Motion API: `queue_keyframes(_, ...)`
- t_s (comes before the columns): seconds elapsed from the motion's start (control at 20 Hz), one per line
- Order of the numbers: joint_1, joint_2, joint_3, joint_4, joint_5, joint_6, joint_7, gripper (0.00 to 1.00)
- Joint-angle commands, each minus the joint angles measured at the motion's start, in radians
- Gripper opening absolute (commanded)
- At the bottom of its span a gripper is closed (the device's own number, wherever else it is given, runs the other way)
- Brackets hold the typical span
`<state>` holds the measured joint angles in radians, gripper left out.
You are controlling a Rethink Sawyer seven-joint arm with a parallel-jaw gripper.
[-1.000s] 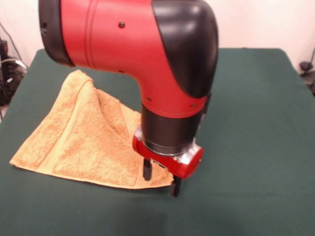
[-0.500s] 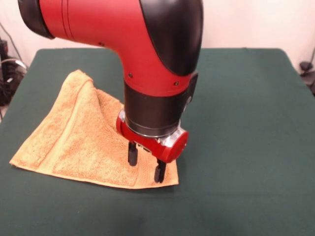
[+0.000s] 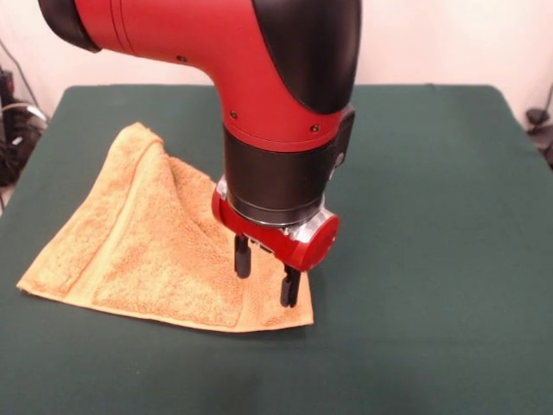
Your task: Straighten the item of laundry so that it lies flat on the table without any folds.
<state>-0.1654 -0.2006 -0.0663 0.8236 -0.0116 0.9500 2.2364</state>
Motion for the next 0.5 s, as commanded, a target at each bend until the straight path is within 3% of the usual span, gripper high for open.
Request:
queue_keyframes(0.05, 0.050, 0.025, 0.024, 0.224, 0.041, -0.095, 0.265, 1.00)
queue_keyframes(0.5, 0.039, 0.052, 0.038, 0.256, 0.062, -0.190, 0.251, 1.00)
